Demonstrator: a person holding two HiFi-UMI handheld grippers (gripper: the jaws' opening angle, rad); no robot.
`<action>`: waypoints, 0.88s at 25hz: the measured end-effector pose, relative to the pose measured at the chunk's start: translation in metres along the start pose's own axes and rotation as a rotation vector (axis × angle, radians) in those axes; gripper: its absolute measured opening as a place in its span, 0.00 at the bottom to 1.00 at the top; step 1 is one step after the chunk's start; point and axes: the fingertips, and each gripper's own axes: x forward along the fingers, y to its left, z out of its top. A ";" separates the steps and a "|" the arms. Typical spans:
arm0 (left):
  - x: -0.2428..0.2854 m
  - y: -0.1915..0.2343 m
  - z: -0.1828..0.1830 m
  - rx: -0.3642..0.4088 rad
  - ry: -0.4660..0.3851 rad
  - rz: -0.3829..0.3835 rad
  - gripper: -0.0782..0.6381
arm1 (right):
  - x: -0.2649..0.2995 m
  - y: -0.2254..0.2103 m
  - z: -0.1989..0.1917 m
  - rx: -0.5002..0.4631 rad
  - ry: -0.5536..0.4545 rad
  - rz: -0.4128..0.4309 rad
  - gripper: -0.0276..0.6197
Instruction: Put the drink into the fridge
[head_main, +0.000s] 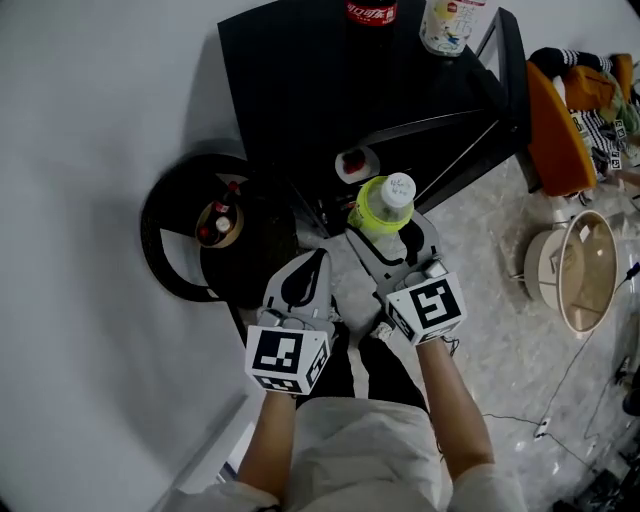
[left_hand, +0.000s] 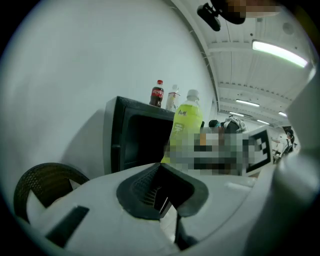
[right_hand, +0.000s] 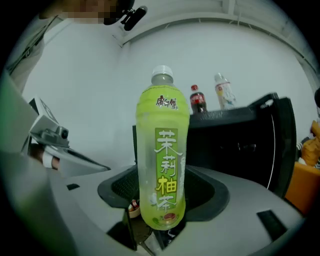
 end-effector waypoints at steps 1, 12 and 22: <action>0.002 0.000 -0.010 0.001 0.016 -0.007 0.12 | 0.002 -0.003 -0.018 0.015 0.013 -0.007 0.47; 0.013 0.014 -0.097 0.019 0.189 -0.081 0.12 | 0.069 -0.050 -0.122 0.089 0.053 -0.121 0.47; 0.024 0.010 -0.125 0.088 0.298 -0.210 0.12 | 0.153 -0.065 -0.166 0.075 0.042 -0.161 0.47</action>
